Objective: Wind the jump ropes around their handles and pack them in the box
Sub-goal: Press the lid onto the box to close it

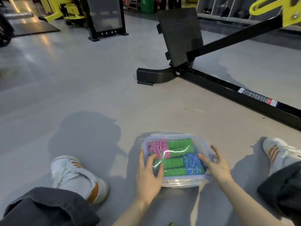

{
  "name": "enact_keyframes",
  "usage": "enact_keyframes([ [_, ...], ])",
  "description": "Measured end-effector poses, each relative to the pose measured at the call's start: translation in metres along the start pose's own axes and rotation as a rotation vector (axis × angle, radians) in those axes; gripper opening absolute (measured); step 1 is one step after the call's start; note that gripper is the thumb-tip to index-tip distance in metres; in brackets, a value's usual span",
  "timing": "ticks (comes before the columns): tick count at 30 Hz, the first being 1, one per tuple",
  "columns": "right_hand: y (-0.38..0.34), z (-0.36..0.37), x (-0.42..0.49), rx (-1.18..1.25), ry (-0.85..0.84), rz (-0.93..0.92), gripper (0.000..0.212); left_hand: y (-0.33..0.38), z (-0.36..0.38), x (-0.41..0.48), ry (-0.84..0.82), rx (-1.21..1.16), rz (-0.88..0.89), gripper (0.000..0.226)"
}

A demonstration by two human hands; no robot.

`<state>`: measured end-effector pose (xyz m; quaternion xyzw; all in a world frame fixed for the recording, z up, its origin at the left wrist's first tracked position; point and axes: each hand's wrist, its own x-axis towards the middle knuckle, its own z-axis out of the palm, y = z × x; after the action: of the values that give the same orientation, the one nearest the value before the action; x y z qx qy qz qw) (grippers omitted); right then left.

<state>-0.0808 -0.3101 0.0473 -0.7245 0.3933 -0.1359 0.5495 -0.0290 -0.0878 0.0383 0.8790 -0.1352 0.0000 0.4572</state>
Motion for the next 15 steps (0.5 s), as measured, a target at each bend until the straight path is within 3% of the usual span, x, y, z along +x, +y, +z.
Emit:
enact_keyframes([
  [4, 0.008, -0.027, -0.019, -0.059, 0.022, -0.046, 0.062, 0.019, 0.010, -0.023, -0.123, 0.155, -0.071, 0.073],
  [6, 0.003, -0.028, -0.021, -0.109, 0.003, -0.098, 0.058, 0.025, 0.009, -0.018, -0.080, 0.397, -0.046, 0.080],
  [8, -0.003, -0.023, -0.022, -0.135, 0.001, -0.150, 0.058, 0.026, 0.009, -0.005, -0.064, 0.580, 0.079, 0.072],
  [10, -0.004, -0.018, -0.021, -0.158, 0.001, -0.162, 0.058, 0.026, 0.015, 0.006, -0.156, 0.648, 0.186, 0.068],
  [15, 0.001, -0.015, -0.020, -0.175, 0.011, -0.172, 0.054, 0.030, 0.035, 0.023, -0.422, 0.717, 0.231, 0.065],
])
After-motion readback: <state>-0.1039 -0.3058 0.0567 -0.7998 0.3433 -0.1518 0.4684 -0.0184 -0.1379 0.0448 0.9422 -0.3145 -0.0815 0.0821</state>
